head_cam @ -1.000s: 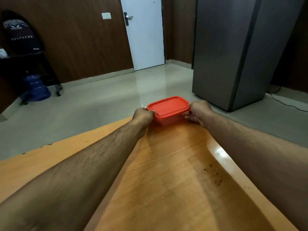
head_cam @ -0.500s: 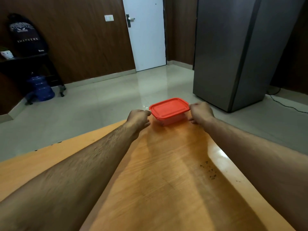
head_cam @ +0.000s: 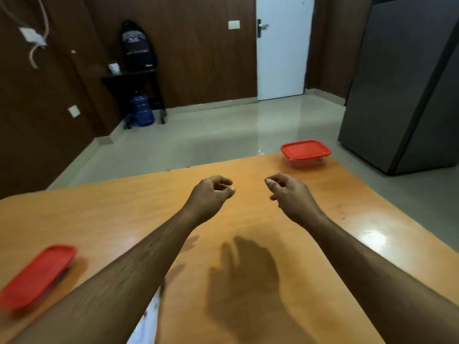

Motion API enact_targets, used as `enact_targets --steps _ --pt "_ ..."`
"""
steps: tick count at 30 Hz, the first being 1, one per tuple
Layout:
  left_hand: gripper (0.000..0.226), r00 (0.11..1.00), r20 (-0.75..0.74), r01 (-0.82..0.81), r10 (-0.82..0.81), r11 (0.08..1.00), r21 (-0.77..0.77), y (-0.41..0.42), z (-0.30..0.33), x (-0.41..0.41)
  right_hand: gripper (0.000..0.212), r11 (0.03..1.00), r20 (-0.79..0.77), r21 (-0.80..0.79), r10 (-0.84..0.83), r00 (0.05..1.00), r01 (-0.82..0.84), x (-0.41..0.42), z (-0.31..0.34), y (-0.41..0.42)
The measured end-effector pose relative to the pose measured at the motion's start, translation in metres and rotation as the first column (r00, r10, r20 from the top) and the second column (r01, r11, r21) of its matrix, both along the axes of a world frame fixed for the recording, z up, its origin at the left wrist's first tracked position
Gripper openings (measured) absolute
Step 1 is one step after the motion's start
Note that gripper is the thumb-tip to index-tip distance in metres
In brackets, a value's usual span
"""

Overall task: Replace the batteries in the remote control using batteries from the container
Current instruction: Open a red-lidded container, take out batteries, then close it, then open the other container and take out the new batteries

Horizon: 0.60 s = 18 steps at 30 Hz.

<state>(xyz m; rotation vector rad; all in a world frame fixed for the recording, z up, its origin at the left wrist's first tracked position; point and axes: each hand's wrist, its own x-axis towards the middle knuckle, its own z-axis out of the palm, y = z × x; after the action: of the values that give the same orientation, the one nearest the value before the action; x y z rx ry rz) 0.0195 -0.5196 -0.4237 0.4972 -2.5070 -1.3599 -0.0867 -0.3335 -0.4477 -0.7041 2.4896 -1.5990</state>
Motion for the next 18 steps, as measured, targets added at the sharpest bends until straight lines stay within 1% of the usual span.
enact_targets --steps 5,11,15,18 --pt "0.019 0.993 -0.038 -0.113 0.113 0.994 -0.009 -0.034 0.015 0.11 0.028 0.991 0.003 -0.002 0.136 0.991 -0.136 0.089 0.009 -0.04" --pt "0.012 0.964 -0.086 -0.255 0.253 0.967 -0.013 -0.104 0.016 0.229 0.025 0.958 -0.012 0.029 0.285 0.958 -0.285 0.184 0.007 -0.116" --pt "0.013 0.93 -0.078 -0.36 0.358 0.933 -0.007 -0.155 0.001 0.284 0.024 0.931 0.009 0.052 0.361 0.933 -0.361 0.227 -0.002 -0.177" --pt "0.012 0.902 -0.069 -0.431 0.426 0.899 -0.073 -0.191 -0.013 0.311 0.022 0.913 0.029 0.068 0.402 0.915 -0.403 0.248 -0.011 -0.216"
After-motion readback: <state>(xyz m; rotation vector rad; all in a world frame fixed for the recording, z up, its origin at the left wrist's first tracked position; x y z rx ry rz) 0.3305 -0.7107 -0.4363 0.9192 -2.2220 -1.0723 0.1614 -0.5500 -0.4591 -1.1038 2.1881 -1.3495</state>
